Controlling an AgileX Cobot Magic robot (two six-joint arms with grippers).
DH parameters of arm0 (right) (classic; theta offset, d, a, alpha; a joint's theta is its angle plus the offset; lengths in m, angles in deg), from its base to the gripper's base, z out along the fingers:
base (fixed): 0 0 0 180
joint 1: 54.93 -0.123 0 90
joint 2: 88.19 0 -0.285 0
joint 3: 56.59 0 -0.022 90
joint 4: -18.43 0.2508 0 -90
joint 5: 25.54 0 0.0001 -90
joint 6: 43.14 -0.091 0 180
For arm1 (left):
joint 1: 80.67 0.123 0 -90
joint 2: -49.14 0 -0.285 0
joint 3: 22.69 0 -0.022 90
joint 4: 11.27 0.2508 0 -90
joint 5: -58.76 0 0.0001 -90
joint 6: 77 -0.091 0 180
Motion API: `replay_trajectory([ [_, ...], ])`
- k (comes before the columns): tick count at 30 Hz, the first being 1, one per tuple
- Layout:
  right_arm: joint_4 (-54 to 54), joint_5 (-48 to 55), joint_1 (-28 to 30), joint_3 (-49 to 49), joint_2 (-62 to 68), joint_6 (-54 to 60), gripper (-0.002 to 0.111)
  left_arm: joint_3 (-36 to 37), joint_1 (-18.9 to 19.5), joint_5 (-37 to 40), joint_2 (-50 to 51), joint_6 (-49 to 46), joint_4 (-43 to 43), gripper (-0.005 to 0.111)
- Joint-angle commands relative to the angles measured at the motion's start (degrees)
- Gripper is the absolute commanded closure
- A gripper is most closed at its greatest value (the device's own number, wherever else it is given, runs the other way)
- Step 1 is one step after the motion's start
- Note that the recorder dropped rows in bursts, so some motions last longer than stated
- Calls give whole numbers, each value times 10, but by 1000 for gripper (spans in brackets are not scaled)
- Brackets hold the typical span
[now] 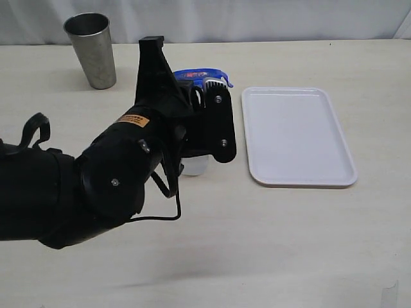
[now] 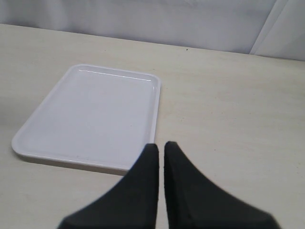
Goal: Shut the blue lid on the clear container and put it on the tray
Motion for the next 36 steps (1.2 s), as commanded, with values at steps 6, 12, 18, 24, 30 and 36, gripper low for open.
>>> replay_trajectory([
  [6, 4, -2, 1, 1, -2, -2, 104, 2, -1, 27, -5, -17, -35, 107],
  [12, 4, -2, 1, 1, -2, -2, 104, 2, -1, 43, -5, -17, -44, 107],
  [18, 4, -2, 1, 1, -2, -2, 104, 2, -1, 41, -5, -17, -45, 107],
  [24, 4, -2, 1, 1, -2, -2, 104, 2, -1, 39, -5, -17, -51, 107],
  [30, 4, -2, 1, 1, -2, -2, 104, 2, -1, 38, -5, -17, -60, 107],
  [36, 4, -2, 1, 1, -2, -2, 104, 2, -1, 40, -5, -17, -61, 107],
])
